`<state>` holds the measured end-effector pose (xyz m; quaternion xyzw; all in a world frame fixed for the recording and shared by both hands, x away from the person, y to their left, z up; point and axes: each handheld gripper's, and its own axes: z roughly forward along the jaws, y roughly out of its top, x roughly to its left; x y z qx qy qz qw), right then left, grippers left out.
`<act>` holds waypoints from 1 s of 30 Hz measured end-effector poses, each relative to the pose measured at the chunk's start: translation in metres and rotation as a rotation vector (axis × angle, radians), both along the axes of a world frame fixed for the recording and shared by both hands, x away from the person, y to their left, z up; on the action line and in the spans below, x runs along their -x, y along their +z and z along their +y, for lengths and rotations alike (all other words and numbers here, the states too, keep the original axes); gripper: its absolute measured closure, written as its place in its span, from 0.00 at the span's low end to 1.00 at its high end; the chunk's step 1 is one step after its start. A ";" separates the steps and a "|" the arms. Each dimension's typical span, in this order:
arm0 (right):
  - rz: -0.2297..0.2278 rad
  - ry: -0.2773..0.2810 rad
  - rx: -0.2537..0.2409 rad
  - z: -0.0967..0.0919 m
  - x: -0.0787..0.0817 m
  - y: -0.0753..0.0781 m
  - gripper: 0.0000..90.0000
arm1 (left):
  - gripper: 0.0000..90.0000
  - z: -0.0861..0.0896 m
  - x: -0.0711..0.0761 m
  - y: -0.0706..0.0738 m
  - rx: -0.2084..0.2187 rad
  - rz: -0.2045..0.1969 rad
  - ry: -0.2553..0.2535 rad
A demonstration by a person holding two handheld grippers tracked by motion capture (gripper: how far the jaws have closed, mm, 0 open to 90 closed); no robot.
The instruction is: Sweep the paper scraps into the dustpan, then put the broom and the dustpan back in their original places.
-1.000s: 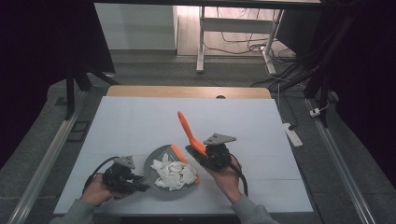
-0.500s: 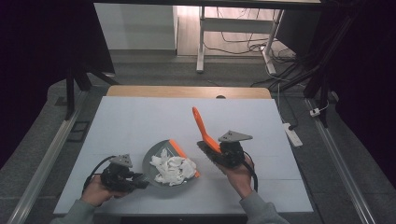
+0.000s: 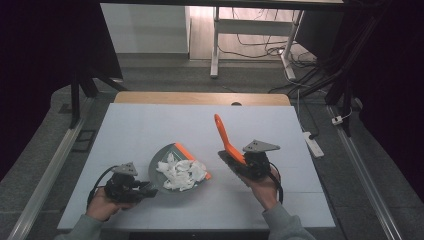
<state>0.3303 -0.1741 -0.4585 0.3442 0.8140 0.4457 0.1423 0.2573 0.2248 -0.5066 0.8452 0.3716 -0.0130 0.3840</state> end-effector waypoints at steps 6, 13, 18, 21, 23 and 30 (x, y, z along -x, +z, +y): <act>-0.006 0.024 0.004 -0.003 0.001 0.002 0.85 | 0.68 0.005 0.001 0.000 0.023 0.001 0.054; -0.004 0.025 0.011 -0.009 0.001 0.002 0.85 | 0.68 0.006 0.001 -0.001 0.029 0.001 0.082; 0.003 0.026 0.014 -0.012 0.000 0.000 0.85 | 0.68 0.007 0.002 0.000 0.037 -0.005 0.104; 0.010 0.027 0.009 -0.013 0.000 0.000 0.85 | 0.68 0.008 0.003 0.001 0.040 -0.011 0.123; 0.008 0.030 0.009 -0.015 0.000 0.000 0.85 | 0.68 0.009 0.004 0.001 0.041 -0.013 0.135; 0.014 0.025 0.004 -0.019 0.001 0.000 0.85 | 0.68 0.013 0.007 0.001 0.054 -0.020 0.166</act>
